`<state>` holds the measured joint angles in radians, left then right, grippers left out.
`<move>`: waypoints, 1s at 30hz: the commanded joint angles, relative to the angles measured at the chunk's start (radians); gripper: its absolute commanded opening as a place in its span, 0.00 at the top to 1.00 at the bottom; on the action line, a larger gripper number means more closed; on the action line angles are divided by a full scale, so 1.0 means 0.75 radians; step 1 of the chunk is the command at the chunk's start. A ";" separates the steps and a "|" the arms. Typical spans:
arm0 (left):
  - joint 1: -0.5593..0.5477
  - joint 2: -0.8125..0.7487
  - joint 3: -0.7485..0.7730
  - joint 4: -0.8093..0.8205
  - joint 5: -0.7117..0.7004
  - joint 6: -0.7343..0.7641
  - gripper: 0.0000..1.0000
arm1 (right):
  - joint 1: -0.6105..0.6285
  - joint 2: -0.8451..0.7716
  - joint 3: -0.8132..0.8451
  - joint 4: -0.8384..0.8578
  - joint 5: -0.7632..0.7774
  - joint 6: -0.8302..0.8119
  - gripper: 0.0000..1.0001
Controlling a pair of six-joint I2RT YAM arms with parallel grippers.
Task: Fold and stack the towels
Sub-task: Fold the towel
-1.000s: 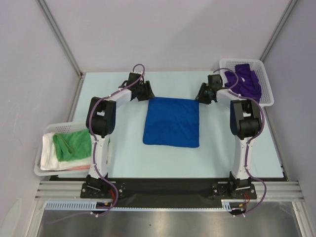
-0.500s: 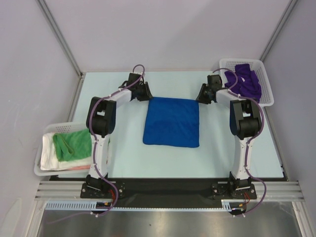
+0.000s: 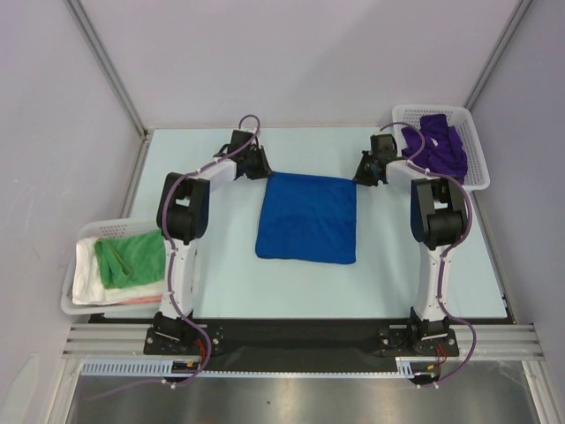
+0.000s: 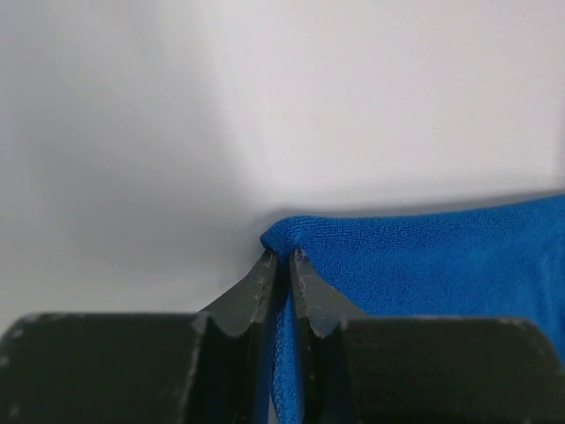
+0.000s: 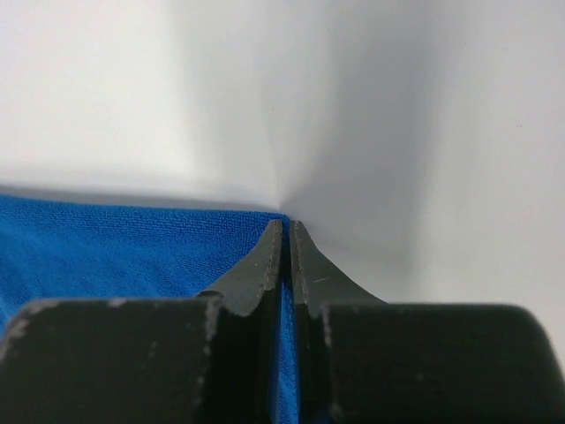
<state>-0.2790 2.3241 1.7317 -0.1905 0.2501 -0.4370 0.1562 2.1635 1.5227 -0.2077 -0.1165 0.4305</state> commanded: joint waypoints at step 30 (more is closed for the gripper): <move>-0.035 -0.873 -0.916 0.806 -0.194 0.041 1.00 | 0.166 -0.853 -0.438 0.158 0.356 -0.187 1.00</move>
<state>-0.2886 1.8206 1.1049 0.2573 0.1665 -0.4343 0.2695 1.6402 1.2594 -0.1356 0.0620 0.3195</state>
